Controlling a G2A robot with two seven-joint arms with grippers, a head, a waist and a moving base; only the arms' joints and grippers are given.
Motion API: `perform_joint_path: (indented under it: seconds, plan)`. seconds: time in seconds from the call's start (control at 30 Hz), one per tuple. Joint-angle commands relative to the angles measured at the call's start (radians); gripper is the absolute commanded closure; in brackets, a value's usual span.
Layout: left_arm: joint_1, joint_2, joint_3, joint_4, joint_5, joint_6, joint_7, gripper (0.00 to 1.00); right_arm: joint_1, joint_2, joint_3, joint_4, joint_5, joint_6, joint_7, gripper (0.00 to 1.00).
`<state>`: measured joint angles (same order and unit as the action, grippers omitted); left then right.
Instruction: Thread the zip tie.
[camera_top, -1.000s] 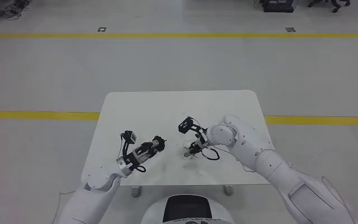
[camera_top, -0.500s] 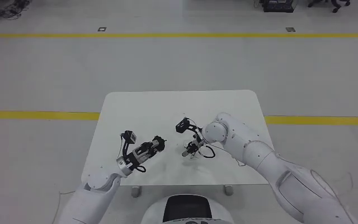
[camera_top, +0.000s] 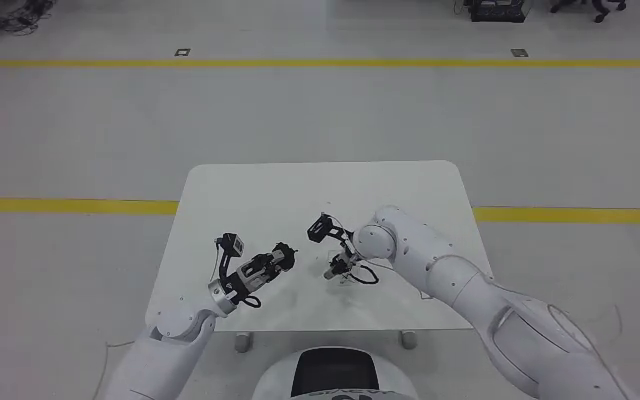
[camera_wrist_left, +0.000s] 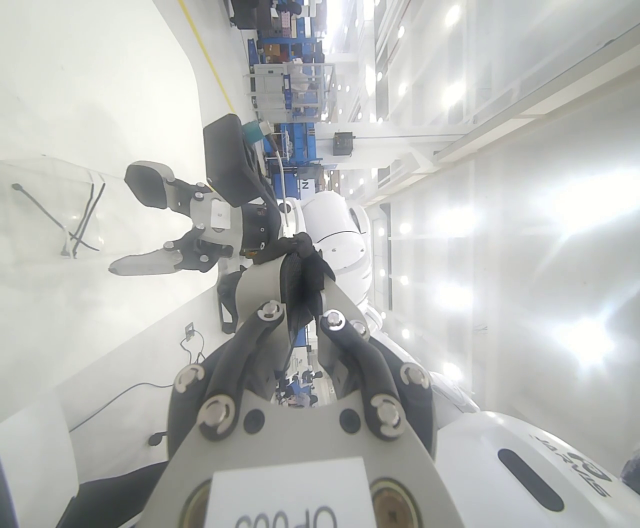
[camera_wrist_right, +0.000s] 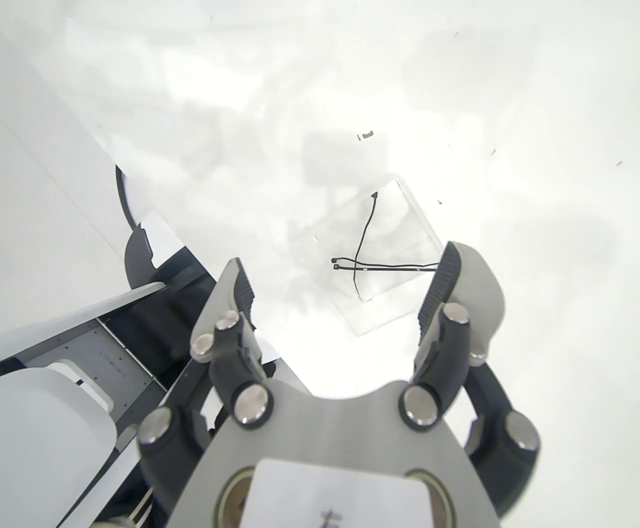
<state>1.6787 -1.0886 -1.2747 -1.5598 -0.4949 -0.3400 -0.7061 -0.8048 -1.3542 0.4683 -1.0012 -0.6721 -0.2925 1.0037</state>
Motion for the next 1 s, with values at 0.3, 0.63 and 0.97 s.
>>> perform_joint_path:
  seconds: [0.3, 0.63, 0.97]
  plan:
    - [0.0, 0.0, 0.0, 0.0, 0.0, 0.0, 0.0, 1.0, -0.001, -0.019, -0.006, 0.038, -0.012, 0.005, 0.002, 0.71]
    - [0.0, 0.0, 0.0, 0.0, 0.0, 0.0, 0.0, 1.0, 0.005, -0.052, -0.031, 0.102, -0.025, 0.019, 0.008, 0.75]
    - [0.0, 0.0, 0.0, 0.0, 0.0, 0.0, 0.0, 1.0, 0.014, -0.098, -0.063, 0.195, -0.032, 0.021, -0.003, 0.87]
